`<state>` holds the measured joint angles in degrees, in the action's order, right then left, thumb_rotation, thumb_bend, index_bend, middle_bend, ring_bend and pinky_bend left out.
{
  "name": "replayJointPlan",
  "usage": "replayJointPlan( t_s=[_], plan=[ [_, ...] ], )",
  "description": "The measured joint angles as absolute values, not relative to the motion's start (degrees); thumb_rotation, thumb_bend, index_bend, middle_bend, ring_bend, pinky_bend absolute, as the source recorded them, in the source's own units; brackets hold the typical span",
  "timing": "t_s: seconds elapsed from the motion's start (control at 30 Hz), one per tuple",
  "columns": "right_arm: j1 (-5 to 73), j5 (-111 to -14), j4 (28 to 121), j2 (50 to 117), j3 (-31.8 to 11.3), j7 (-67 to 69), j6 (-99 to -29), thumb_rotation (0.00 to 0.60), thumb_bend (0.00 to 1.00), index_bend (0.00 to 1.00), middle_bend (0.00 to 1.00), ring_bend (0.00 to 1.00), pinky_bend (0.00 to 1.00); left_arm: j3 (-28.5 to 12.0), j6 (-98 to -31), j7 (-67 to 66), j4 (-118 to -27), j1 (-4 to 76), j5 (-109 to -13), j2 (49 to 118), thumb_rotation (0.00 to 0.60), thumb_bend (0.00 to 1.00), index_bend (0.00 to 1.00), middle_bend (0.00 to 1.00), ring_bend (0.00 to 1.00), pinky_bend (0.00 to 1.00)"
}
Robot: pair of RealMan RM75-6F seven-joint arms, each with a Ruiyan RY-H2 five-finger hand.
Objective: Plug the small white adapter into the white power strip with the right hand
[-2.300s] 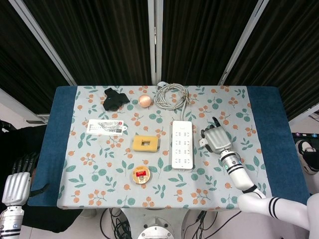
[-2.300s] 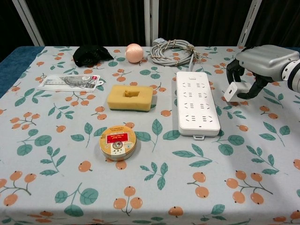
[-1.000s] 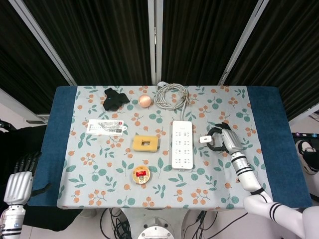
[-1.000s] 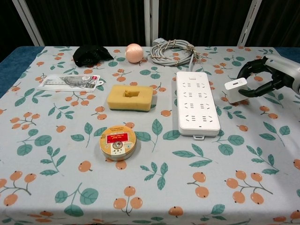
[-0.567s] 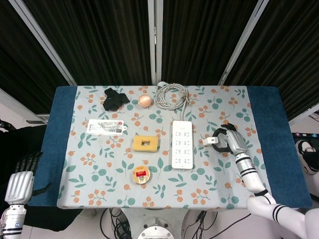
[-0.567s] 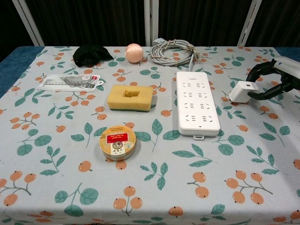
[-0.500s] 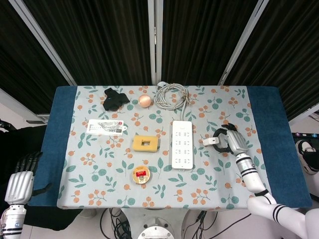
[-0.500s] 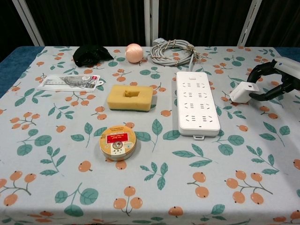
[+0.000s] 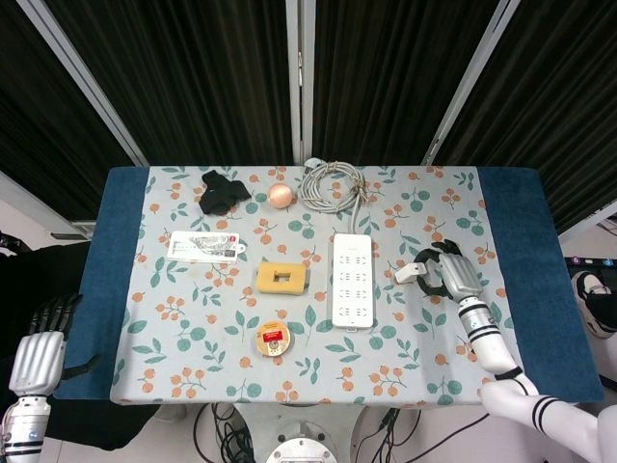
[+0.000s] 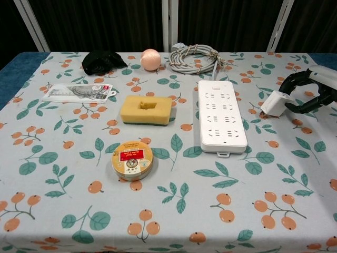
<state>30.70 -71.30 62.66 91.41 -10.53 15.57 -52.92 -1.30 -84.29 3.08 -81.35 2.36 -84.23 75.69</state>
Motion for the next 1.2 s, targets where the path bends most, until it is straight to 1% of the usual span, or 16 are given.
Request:
replayJointPlan(
  t_s=[0.17, 0.4, 0.53, 0.6, 0.7, 0.87, 1.2],
  plan=[
    [30.7, -70.9, 63.9, 90.5, -10.5, 14.6, -52.2, 0.600, 0.32, 0.34, 0.35, 0.10, 0.00, -1.3, -84.2, 3.1, -81.3, 2.5, -84.2, 75.7, 0.600, 0.14, 0.06, 0.03, 0.00, 0.00],
    [30.7, -70.6, 66.0, 88.7, -10.1, 10.8, -51.8, 0.600, 0.22, 0.23, 0.28, 0.06, 0.00, -1.4, -84.3, 3.2, -81.3, 2.5, -84.3, 75.6, 0.600, 0.14, 0.06, 0.03, 0.00, 0.00],
    [30.9, -71.1, 68.1, 87.0, -9.6, 6.0, -52.4, 0.600, 0.21, 0.23, 0.28, 0.05, 0.00, -1.4, -84.4, 2.9, -81.5, 2.5, -84.4, 75.4, 0.600, 0.14, 0.06, 0.03, 0.00, 0.00],
    [31.3, -71.6, 69.1, 86.1, -9.4, 3.4, -52.7, 0.600, 0.21, 0.24, 0.30, 0.06, 0.00, -1.3, -84.5, 2.8, -81.8, 2.6, -84.6, 75.3, 0.600, 0.14, 0.06, 0.03, 0.00, 0.00],
    [32.2, -72.6, 70.5, 84.7, -9.0, -0.9, -52.8, 0.600, 0.21, 0.30, 0.33, 0.06, 0.00, -1.3, -84.6, 2.5, -82.2, 2.5, -84.7, 75.2, 0.600, 0.14, 0.06, 0.03, 0.00, 0.00],
    [34.5, -73.4, 72.0, 83.2, -8.3, -6.4, -51.2, 0.600, 0.21, 0.36, 0.36, 0.08, 0.00, -1.1, -84.8, 2.0, -82.9, 2.3, -84.5, 74.9, 0.600, 0.14, 0.06, 0.03, 0.00, 0.00],
    [35.6, -74.9, 68.0, 85.4, -7.5, -3.3, -50.4, 0.600, 0.21, 0.39, 0.38, 0.09, 0.00, -1.0, -84.5, 1.8, -83.8, 2.2, -84.4, 74.5, 0.600, 0.14, 0.06, 0.02, 0.00, 0.00]
  ],
)
